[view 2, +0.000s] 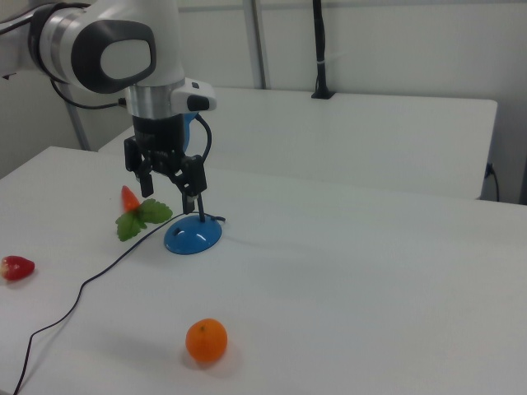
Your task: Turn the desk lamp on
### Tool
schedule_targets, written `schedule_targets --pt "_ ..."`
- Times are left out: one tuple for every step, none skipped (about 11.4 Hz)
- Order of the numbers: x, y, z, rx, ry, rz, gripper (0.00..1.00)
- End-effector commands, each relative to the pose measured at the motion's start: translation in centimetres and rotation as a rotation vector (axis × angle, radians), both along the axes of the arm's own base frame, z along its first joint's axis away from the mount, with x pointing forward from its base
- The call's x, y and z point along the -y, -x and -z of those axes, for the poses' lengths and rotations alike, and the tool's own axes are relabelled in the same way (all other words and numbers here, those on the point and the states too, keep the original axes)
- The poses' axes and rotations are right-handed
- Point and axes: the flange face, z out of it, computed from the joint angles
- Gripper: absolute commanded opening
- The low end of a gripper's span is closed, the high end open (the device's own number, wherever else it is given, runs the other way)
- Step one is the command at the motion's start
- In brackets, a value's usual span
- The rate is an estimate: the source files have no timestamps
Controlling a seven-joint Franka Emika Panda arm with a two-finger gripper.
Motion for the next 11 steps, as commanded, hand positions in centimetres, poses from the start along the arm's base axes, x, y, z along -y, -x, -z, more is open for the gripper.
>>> schedule_targets --pt "0.1 0.5 -0.6 -0.015 0.006 -0.016 1.00" --pt "0.2 0.5 -0.5 -0.019 0.005 -0.016 1.00" --pt "0.2 0.5 -0.4 -0.024 0.005 -0.018 1.00" --pt "0.5 0.5 -0.3 -0.029 0.002 -0.018 1.00" --pt "1.1 0.7 0.0 -0.044 -0.001 -0.009 1.00" --pt "1.2 0.7 0.2 -0.048 -0.002 -0.008 1.00" --pt "1.3 0.6 0.5 -0.056 -0.002 -0.006 1.00" --pt "1.6 0.6 0.6 -0.058 -0.004 -0.012 1.00" --pt "2.0 0.8 0.8 -0.061 -0.009 -0.024 1.00" --pt "2.4 0.8 1.0 -0.064 -0.012 -0.032 1.00" --pt "2.5 0.6 1.4 -0.068 -0.012 -0.032 0.99"
